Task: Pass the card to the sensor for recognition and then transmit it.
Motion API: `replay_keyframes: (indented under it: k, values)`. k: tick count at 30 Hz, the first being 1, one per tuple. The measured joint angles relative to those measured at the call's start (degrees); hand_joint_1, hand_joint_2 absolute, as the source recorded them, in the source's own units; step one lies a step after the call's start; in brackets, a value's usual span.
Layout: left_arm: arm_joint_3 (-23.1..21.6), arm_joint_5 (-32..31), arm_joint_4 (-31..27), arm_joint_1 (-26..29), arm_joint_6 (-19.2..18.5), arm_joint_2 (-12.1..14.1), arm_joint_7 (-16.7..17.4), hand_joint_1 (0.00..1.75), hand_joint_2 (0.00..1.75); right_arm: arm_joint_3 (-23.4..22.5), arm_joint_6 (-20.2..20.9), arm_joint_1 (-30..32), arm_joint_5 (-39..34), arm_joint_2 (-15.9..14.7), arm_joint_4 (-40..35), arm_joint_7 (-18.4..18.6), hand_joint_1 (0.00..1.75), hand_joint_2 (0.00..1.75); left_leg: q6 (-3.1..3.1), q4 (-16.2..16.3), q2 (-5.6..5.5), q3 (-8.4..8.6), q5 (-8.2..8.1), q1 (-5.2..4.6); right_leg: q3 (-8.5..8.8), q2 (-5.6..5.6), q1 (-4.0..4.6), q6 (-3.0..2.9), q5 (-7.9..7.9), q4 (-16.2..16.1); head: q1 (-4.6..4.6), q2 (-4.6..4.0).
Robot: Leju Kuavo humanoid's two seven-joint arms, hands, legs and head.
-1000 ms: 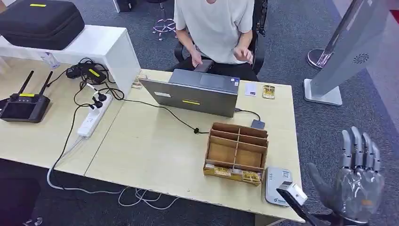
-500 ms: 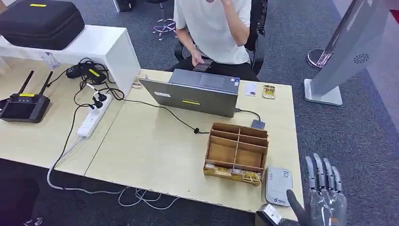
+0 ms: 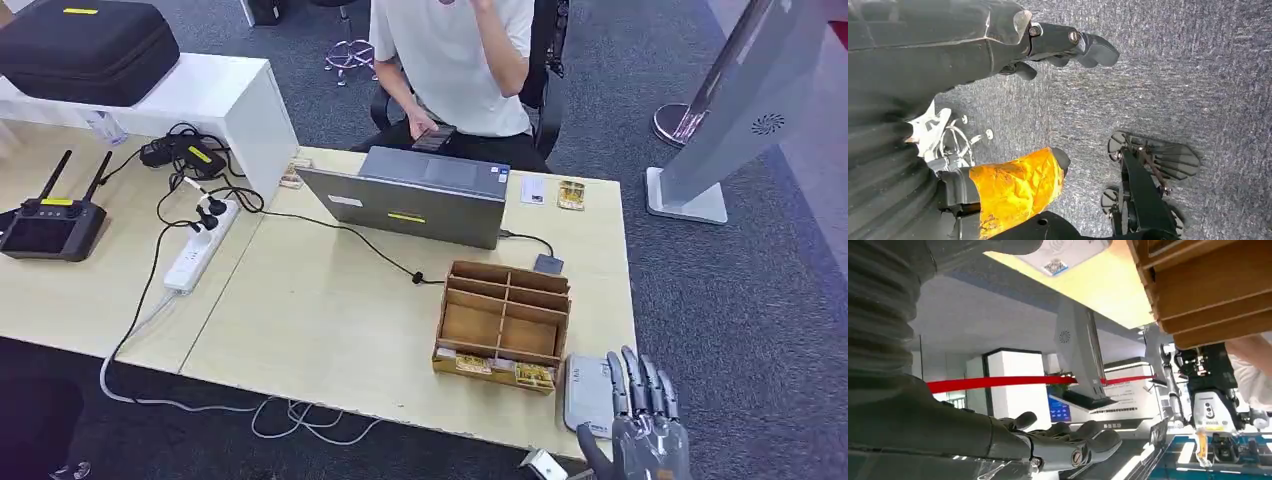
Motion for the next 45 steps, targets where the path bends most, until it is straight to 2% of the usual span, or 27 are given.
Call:
replay_keyframes:
  k: [7, 21, 27, 36, 45]
  values:
    - [0.0, -0.1, 0.0, 0.0, 0.0, 0.0, 0.0, 0.00, 1.75, 2.8, -0.8, -1.3, -0.6, 0.0, 3.4, 0.6, 0.00, 1.75, 0.00, 0.0, 0.00, 0.01, 0.00, 0.00, 0.00, 0.00, 0.00, 0.00, 0.00, 0.0, 0.00, 0.00]
    - [0.0, -0.3, 0.0, -0.1, -0.5, 0.0, -0.5, 0.00, 1.75, 5.5, -1.5, -3.9, -0.9, 0.3, 8.4, 1.0, 0.00, 1.75, 0.00, 0.0, 0.01, 0.01, 0.00, 0.00, 0.01, 0.01, 0.00, 0.00, 0.00, 0.0, 0.00, 0.00]
    - [0.0, -0.5, 0.0, -0.1, -1.2, 0.0, -0.9, 0.00, 1.75, 6.8, -4.6, -6.8, 2.2, 0.6, 13.5, 3.6, 0.00, 1.75, -0.01, 0.0, 0.02, 0.02, 0.01, 0.00, 0.02, 0.01, 0.00, 0.00, 0.01, 0.0, 0.00, 0.00]
    - [0.0, -1.2, 0.0, -0.3, -1.6, 0.0, -1.2, 0.00, 1.75, 6.8, -7.7, -11.0, 7.5, 0.7, 21.6, 6.3, 0.00, 1.75, 0.00, 0.0, 0.02, 0.04, 0.01, -0.01, 0.03, 0.02, 0.00, -0.01, 0.01, 0.0, 0.00, 0.00]
    - [0.0, -1.8, 0.0, -0.3, -1.6, 0.0, -1.2, 0.00, 1.75, 6.0, -8.5, -14.1, 7.7, 2.2, 27.0, 5.9, 0.00, 1.75, -0.01, 0.0, 0.02, 0.04, 0.01, 0.00, 0.03, 0.02, 0.00, -0.01, 0.01, 0.0, -0.02, 0.00]
